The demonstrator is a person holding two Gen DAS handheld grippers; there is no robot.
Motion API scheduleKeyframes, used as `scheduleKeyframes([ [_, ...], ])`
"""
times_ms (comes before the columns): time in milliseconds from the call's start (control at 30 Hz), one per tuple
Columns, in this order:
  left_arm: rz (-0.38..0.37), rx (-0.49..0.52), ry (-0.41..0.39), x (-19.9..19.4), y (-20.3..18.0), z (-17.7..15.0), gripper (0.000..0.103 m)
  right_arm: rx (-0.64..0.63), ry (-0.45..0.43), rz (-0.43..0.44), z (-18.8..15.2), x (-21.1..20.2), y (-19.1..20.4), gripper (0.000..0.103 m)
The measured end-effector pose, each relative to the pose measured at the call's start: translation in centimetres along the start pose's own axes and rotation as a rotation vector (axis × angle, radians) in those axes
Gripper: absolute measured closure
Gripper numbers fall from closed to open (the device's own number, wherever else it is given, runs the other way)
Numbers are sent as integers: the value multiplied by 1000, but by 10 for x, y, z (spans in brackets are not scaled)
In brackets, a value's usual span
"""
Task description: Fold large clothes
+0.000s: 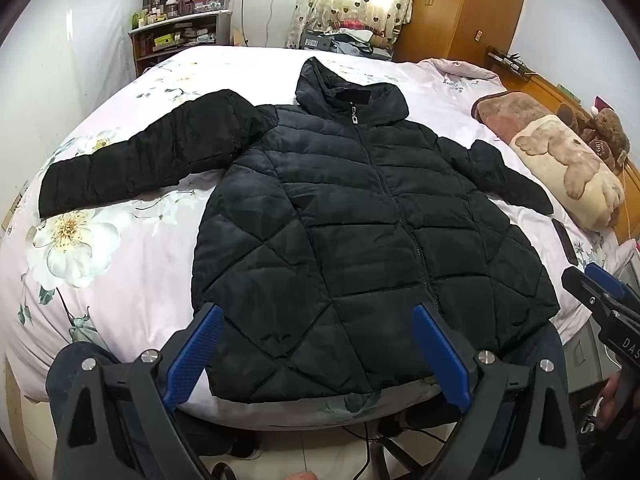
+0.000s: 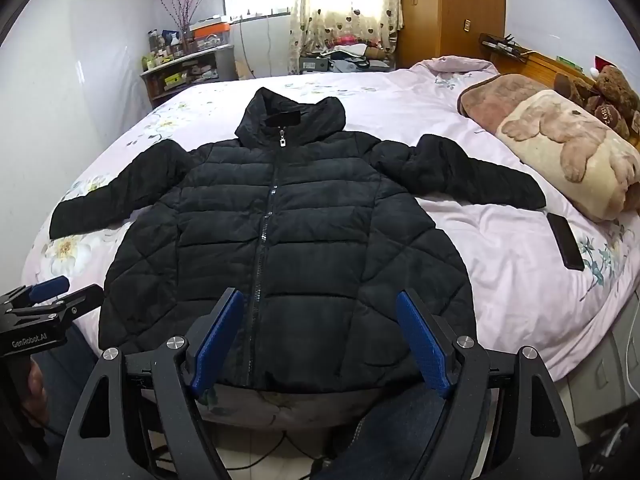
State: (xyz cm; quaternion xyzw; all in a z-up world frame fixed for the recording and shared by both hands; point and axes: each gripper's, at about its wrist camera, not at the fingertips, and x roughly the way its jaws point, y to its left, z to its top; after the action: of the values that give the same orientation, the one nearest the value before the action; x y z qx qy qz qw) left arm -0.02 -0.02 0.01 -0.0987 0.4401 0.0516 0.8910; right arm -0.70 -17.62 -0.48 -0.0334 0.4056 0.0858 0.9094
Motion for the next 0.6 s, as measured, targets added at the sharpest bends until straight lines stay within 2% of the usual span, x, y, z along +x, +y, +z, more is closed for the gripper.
scheduleKeyframes([
  [600,-2,-8,9,4,3,-1,7,-3,11,-3,0,2,3,24],
])
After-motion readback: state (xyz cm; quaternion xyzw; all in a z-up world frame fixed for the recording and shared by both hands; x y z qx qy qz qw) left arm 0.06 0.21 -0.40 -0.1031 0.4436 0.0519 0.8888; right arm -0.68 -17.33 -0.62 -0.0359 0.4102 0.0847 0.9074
